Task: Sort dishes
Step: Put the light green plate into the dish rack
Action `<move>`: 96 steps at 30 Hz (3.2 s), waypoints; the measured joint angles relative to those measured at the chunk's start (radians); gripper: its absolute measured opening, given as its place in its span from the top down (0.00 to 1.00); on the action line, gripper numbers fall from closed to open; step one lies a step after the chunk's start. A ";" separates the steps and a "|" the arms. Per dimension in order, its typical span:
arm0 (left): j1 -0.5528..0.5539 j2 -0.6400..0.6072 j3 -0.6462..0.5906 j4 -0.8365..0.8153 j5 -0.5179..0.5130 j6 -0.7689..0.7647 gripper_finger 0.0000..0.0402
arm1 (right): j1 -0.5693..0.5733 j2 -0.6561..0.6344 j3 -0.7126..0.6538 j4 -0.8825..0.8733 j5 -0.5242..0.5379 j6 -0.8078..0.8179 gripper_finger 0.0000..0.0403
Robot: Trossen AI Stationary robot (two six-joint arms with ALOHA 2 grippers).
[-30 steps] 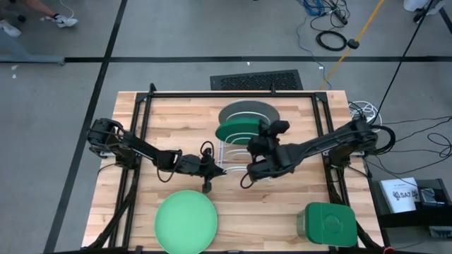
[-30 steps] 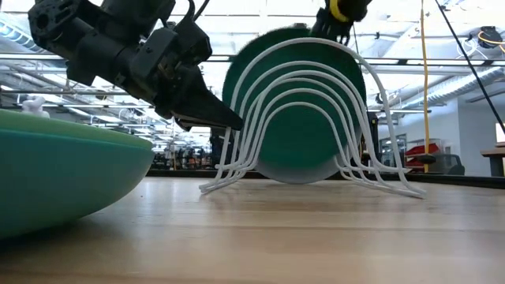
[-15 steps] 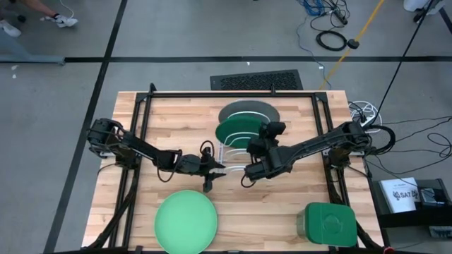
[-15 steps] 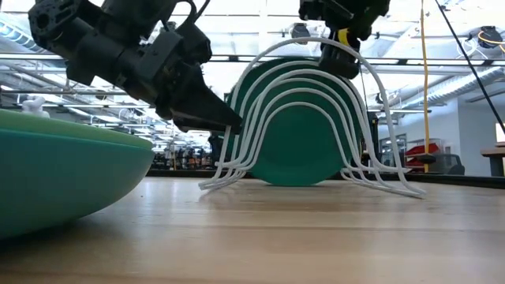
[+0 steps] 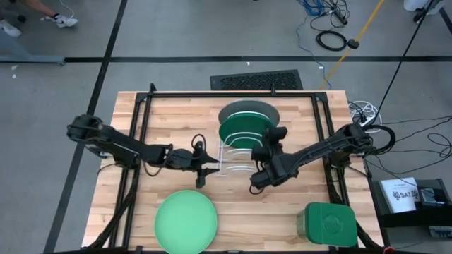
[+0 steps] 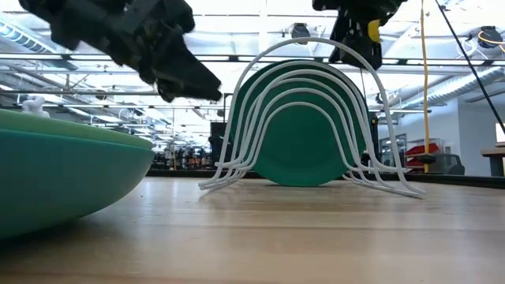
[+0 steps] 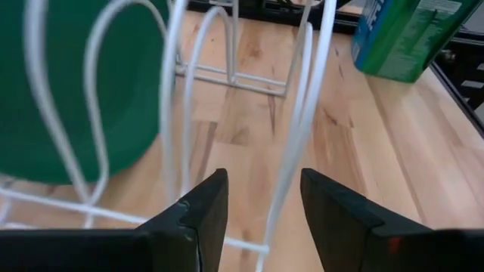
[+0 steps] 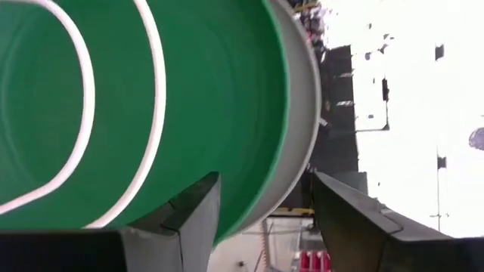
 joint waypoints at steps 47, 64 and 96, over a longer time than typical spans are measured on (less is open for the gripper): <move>-0.320 -0.050 -0.005 -0.800 0.208 -0.421 0.63 | 0.258 -0.004 0.401 0.326 -0.079 -0.371 0.54; -0.262 -0.093 0.014 -0.796 0.012 -0.308 0.96 | 0.250 -0.004 0.401 0.325 -0.077 -0.369 0.54; -0.227 -0.359 0.219 -0.863 -0.204 -0.010 0.96 | 0.253 -0.004 0.401 0.322 -0.083 -0.342 0.54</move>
